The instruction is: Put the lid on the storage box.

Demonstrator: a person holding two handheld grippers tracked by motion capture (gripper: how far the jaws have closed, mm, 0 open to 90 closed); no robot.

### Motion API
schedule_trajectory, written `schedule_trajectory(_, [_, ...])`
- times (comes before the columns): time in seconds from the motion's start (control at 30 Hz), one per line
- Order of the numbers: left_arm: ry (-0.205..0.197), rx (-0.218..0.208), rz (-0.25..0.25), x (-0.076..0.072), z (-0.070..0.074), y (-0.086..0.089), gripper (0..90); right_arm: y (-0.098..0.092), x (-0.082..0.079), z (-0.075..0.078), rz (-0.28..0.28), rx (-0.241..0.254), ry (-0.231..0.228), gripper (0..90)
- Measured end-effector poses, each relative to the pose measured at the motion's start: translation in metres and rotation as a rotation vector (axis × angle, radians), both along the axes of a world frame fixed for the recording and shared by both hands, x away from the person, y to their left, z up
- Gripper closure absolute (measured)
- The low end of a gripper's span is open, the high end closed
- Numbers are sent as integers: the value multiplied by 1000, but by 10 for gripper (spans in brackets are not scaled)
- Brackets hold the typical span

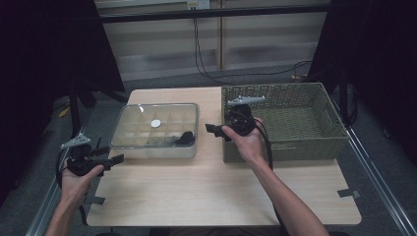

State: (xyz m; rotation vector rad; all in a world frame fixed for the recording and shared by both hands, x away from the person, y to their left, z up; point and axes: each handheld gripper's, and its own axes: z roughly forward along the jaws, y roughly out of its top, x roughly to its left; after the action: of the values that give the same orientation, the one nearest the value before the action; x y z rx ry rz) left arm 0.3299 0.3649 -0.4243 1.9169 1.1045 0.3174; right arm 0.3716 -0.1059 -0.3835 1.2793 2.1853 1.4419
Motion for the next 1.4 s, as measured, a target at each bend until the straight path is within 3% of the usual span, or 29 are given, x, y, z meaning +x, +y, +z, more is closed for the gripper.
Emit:
schedule_trajectory(0.1, [7,15,-13,-6,-1,-7,173,-11,-8,0,-6,4,-8,126])
schedule_trajectory(0.23, [-3,3,-24,-13,-2,-16,165,-24,-19,-1,-19,3,-19,128])
schedule_trajectory(0.4, [-9,11,-75,-23,-3,-34,143,-42,-35,-2,-39,3,-37,132])
schedule_trajectory(0.53, [-6,-2,-78,-31,-5,-45,143,-56,-49,-5,-59,-3,-42,137])
schedule_trajectory(0.8, [-14,10,-114,-46,-3,-65,138,-80,-77,-9,-80,-15,-58,136])
schedule_trajectory(1.13, [-10,25,-164,-54,-15,-97,114,-111,-112,-25,-129,-13,-40,132])
schedule_trajectory(1.23, [-12,36,-161,-55,-17,-101,111,-120,-122,-34,-145,-23,-25,132])
schedule_trajectory(1.4, [-4,9,-147,-61,-18,-103,98,-129,-135,-46,-155,-33,-4,132])
